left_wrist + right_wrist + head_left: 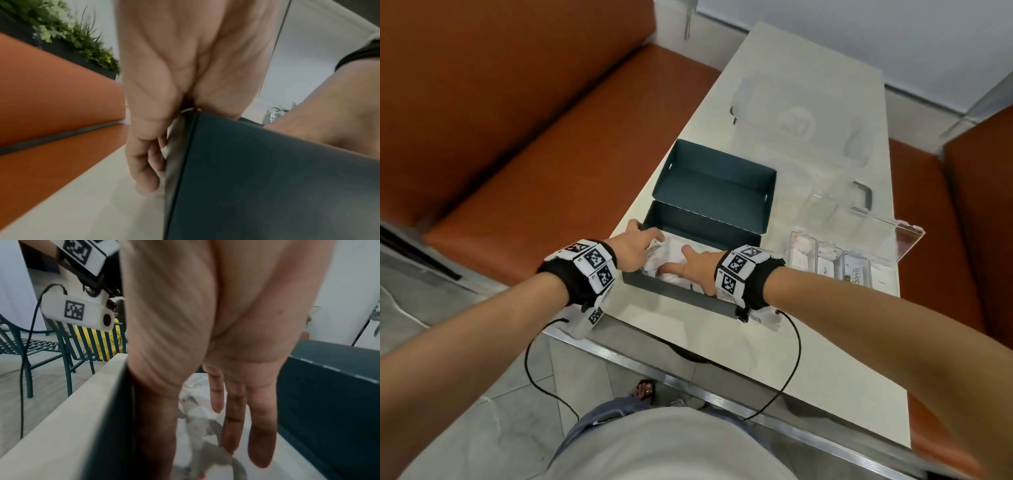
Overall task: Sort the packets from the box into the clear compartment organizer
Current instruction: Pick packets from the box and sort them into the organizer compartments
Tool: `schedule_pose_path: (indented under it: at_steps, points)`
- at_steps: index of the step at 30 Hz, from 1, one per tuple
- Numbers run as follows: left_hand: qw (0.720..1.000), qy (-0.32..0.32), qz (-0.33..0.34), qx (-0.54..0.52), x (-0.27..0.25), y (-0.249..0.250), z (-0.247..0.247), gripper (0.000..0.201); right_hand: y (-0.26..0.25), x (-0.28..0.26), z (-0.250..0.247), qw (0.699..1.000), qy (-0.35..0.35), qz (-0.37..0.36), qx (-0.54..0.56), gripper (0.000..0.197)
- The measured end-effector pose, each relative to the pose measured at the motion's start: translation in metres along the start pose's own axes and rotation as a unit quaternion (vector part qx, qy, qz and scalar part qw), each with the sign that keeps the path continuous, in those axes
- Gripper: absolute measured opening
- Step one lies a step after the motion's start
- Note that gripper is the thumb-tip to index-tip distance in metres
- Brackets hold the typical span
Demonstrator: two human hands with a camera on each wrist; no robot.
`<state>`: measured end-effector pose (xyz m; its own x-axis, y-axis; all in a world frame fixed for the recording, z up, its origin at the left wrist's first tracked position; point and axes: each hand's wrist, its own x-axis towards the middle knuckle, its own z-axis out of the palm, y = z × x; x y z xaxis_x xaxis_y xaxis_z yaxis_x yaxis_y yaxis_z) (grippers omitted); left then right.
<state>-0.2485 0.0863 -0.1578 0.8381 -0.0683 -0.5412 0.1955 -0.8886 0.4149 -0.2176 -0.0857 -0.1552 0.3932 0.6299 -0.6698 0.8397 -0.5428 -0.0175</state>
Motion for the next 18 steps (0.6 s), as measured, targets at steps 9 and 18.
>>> schedule_pose_path:
  at_steps: [9,18]
  points:
    - [0.999,0.019,0.008,-0.025,-0.003,0.000,0.006,0.061,-0.003,0.007,0.003,0.999,-0.001,-0.030,0.041,0.060]
    - [0.995,0.080,0.012,-0.051,-0.001,-0.001,0.016,0.057,-0.010,0.000,-0.006,1.000,-0.017,-0.023,-0.006,0.027]
